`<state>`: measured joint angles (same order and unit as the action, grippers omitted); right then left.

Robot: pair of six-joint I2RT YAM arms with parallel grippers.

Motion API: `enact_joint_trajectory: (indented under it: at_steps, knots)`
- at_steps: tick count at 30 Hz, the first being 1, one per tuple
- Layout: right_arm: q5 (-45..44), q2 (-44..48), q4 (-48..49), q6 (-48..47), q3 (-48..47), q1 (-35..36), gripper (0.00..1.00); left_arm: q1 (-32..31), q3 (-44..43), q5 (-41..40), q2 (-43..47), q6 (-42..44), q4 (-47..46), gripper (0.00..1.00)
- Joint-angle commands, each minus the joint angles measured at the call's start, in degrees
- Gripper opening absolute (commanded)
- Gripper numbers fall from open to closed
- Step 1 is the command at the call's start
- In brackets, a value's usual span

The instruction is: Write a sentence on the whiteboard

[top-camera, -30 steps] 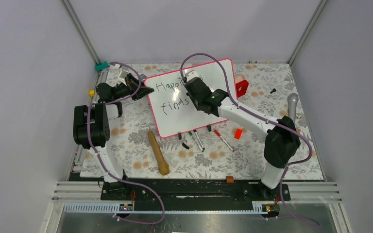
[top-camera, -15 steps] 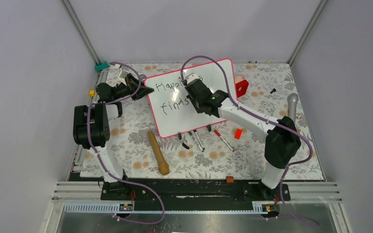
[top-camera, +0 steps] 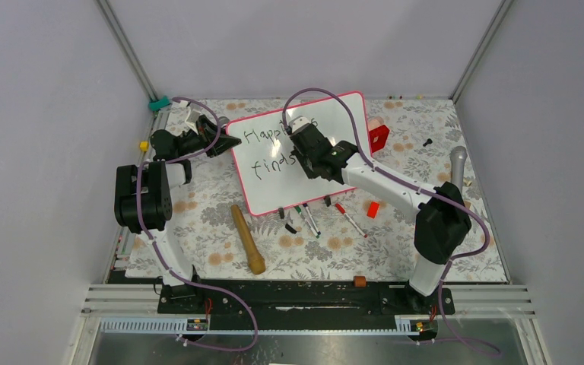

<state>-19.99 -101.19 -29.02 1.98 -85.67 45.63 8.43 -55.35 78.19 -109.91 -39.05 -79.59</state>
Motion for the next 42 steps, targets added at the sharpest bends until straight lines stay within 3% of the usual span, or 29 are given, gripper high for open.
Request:
enact_joint_trajectory:
  at_steps: [1,14,23,27,42]
  knots:
    - [1.89,0.59,3.41,-0.04,-1.65,-0.72,0.0,-1.57,1.92,16.6,-0.75,8.99,-4.56,0.0]
    - [2.78,4.24,5.89,-1.01,-0.9,-0.77,0.0,-1.57,2.07,16.59,-0.72,9.0,-4.6,0.0]
    - [0.55,11.94,10.09,-1.67,5.31,-1.34,0.0,-1.58,1.73,16.57,-0.9,8.75,-4.6,0.0]
    - [-3.04,11.25,8.89,-1.24,4.82,-2.85,0.0,-1.58,1.8,16.53,-0.77,8.81,-4.54,0.0]
    - [-1.62,6.06,7.45,0.17,0.82,-5.46,0.0,-1.57,1.92,16.57,-0.73,8.97,-4.6,0.0]
